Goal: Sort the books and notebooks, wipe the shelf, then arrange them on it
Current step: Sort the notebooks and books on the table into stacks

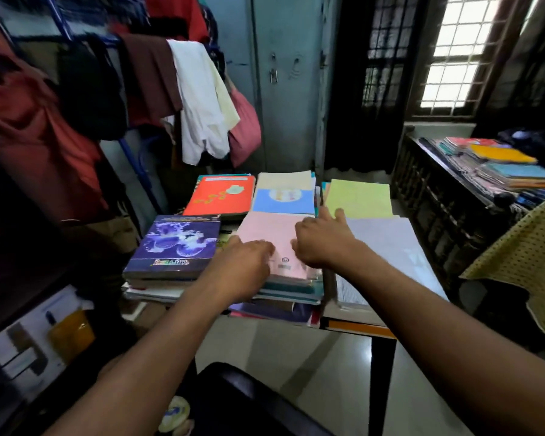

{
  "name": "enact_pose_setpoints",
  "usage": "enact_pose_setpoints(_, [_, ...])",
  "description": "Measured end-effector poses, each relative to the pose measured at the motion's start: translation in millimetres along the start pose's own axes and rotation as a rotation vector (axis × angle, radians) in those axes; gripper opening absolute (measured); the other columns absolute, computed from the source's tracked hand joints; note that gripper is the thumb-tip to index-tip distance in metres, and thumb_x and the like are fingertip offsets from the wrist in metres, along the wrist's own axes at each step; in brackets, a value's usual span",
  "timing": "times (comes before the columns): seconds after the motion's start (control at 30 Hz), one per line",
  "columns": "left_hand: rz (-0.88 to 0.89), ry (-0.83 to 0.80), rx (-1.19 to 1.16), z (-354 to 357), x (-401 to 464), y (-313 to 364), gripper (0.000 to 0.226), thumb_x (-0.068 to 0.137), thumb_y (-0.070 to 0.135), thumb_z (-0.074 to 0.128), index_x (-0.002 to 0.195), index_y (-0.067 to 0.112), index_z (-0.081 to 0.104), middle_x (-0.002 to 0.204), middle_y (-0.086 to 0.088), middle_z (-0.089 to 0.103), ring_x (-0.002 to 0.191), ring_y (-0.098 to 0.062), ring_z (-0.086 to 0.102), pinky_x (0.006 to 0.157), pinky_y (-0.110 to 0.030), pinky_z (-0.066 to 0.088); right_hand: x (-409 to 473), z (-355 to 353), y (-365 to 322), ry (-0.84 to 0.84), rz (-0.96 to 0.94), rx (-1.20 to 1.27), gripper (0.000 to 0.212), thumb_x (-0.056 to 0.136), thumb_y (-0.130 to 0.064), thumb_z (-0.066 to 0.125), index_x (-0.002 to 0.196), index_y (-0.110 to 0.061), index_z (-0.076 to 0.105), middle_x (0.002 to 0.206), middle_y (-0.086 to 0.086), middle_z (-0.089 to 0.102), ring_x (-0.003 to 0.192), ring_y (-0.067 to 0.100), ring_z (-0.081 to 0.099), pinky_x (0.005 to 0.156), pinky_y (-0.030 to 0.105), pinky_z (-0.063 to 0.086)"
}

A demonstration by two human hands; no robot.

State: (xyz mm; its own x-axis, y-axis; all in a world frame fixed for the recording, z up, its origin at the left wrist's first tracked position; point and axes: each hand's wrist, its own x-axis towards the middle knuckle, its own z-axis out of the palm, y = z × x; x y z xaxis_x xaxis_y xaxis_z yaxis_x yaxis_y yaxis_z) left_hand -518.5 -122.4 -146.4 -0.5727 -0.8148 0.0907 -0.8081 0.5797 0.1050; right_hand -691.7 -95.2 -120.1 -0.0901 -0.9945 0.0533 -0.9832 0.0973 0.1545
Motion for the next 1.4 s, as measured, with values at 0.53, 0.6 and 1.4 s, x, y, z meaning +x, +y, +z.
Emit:
enact_pose_setpoints(0.53, [-0.508, 0.829, -0.489, -100.4, -173.2, -178.6, 0.027, 0.097, 0.013, 0.06, 0.121, 0.022, 0.068, 0.107, 0.005, 0.074, 0.097, -0.011, 0.067, 0.089, -0.027, 0.05, -6.4, -111.8, -271.3, 0.296, -0.69, 0.526, 0.041, 0.098, -0.042, 0.051, 0.126, -0.011, 0.047, 0.13, 0.017, 0.057, 0.12, 0.04, 0.055, 0.098, 0.051, 0.047])
enact_pose_setpoints(0.6, [-0.678, 0.952, -0.508, -108.6, -247.6, -218.5, 0.021, 0.098, 0.016, 0.064, 0.116, 0.024, 0.068, 0.1, 0.007, 0.073, 0.087, -0.014, 0.072, 0.085, -0.031, 0.054, -25.2, -123.9, -341.1, 0.223, -0.858, 0.612, 0.046, 0.095, -0.046, 0.057, 0.124, -0.012, 0.049, 0.128, 0.017, 0.059, 0.119, 0.038, 0.056, 0.097, 0.048, 0.048])
enact_pose_setpoints(1.4, [-0.968, 1.019, -0.753, -20.9, -279.9, -431.3, 0.059, 0.095, 0.016, 0.07, 0.145, 0.029, 0.042, 0.139, 0.007, 0.052, 0.112, -0.002, 0.062, 0.094, -0.019, 0.052, 99.3, -23.2, -563.0, -0.124, -0.643, 1.009, 0.069, 0.088, -0.037, 0.073, 0.143, -0.014, 0.038, 0.141, 0.018, 0.044, 0.131, 0.039, 0.047, 0.11, 0.046, 0.041])
